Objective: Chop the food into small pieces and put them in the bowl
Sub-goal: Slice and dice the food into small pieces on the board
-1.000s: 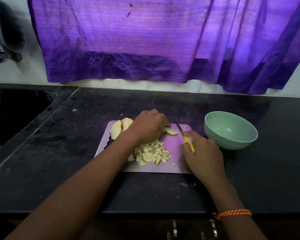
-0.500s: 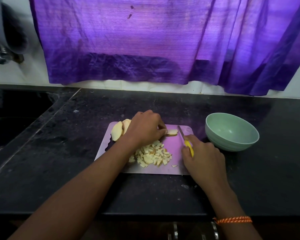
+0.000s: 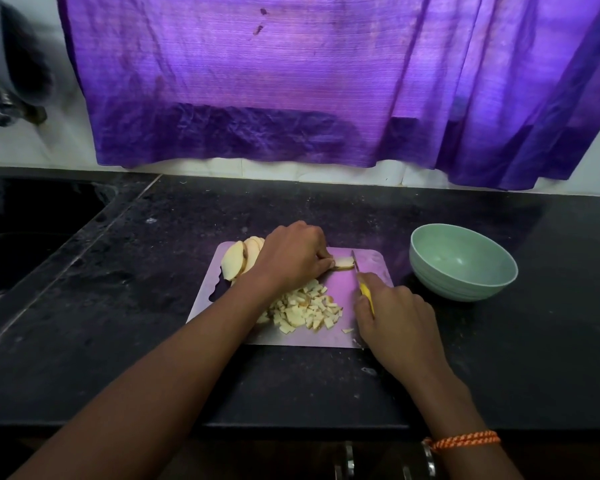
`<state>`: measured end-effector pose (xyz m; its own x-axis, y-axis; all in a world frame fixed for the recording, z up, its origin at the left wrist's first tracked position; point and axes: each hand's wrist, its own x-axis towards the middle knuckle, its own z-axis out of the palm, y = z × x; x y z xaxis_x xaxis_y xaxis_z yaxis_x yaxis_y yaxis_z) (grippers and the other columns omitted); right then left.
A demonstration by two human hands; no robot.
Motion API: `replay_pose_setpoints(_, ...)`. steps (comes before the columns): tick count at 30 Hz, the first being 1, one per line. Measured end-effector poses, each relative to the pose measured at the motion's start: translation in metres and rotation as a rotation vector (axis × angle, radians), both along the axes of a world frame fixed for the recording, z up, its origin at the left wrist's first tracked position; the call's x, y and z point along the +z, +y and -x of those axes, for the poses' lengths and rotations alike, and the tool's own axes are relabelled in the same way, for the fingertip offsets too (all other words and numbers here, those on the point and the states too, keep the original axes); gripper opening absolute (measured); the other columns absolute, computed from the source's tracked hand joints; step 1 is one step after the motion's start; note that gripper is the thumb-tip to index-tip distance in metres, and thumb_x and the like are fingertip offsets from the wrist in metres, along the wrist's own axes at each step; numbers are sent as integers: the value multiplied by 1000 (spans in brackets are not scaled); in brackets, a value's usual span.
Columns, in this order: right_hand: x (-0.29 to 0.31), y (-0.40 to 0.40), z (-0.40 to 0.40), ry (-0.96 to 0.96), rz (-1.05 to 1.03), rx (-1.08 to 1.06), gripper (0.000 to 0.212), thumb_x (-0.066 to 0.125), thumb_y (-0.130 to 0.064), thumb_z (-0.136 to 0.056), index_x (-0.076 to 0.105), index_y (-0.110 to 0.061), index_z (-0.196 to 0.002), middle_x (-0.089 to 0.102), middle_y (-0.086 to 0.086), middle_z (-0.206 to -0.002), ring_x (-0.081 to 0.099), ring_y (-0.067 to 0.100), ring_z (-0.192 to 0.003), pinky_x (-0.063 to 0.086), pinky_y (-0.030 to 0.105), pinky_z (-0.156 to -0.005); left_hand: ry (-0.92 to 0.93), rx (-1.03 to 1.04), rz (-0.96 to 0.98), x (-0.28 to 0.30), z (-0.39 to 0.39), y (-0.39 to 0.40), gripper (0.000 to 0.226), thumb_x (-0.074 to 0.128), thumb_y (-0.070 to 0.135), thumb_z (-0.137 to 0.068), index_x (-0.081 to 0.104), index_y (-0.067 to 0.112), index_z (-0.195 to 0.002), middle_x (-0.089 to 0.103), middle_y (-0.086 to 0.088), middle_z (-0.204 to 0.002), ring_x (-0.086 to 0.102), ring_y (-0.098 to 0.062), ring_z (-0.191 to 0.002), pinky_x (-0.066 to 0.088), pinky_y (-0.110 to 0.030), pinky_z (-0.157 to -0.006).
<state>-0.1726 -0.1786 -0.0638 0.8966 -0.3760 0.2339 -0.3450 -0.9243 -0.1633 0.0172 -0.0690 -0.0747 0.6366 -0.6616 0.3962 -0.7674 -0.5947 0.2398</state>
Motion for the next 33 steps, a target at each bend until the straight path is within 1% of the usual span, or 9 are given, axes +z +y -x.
replay_pose_setpoints(3,0,0,0,9,-10,6,46,36,-38,-107,38,-32,-153,66,5,-102,42,20,-73,31,35,-65,-14,-6,-7,-1,-1,-1,26,75,47,-95,83,22,-99,75,11,-104,63,-11,-93,59,-42,-77)
replay_pose_setpoints(9,-2,-1,-1,-24,-26,14,45,36,-38,-107,40,-31,-152,66,5,-101,44,22,-74,33,35,-66,-61,-42,-61,-2,-1,-1,30,67,53,-97,79,26,-98,71,12,-106,60,-10,-97,53,-41,-84)
replay_pose_setpoints(14,-6,-3,-2,-57,-38,3,43,38,-36,-106,42,-31,-149,66,7,-98,60,27,-82,39,36,-65,-121,-29,-39,-5,2,-5,30,65,50,-100,78,23,-94,71,10,-104,59,-11,-94,48,-37,-81)
replay_pose_setpoints(17,-7,-5,-3,-93,-38,-37,43,41,-36,-104,45,-31,-146,66,10,-97,62,32,-86,36,37,-64,-152,-12,-30,-4,2,-4,34,66,54,-97,80,25,-106,72,10,-107,61,-11,-98,50,-37,-84)
replay_pose_setpoints(20,-8,-6,-3,-106,-34,-51,47,41,-36,-103,42,-33,-150,66,11,-98,62,34,-88,36,37,-65,-138,-27,-16,-2,2,-4,43,67,56,-97,78,26,-125,72,10,-120,62,-13,-109,46,-34,-83)
replay_pose_setpoints(22,-8,-6,-3,-114,-27,-49,48,41,-37,-103,41,-33,-151,66,10,-97,62,32,-85,37,37,-65,-110,-63,-31,-2,4,-4,43,65,54,-100,76,25,-130,71,9,-125,61,-13,-112,43,-33,-81)
replay_pose_setpoints(29,-5,-5,-1,-118,-30,-41,49,42,-36,-104,42,-33,-152,66,9,-97,52,29,-76,34,36,-64,-98,-51,-46,-2,7,-8,36,66,52,-101,82,25,-117,72,10,-116,61,-13,-102,53,-38,-81)
replay_pose_setpoints(31,-4,-4,-1,-122,-35,-26,49,42,-35,-104,42,-34,-153,66,8,-95,44,26,-73,33,35,-64,-89,-31,-36,-3,6,-9,35,68,54,-99,83,26,-114,72,11,-113,61,-12,-99,53,-36,-76)
replay_pose_setpoints(33,-4,-4,-2,-121,-41,-11,49,42,-35,-104,41,-36,-153,65,7,-93,43,25,-72,33,35,-63,-73,-7,-19,-5,4,-10,34,69,55,-97,83,27,-111,73,13,-109,61,-11,-96,52,-35,-72)
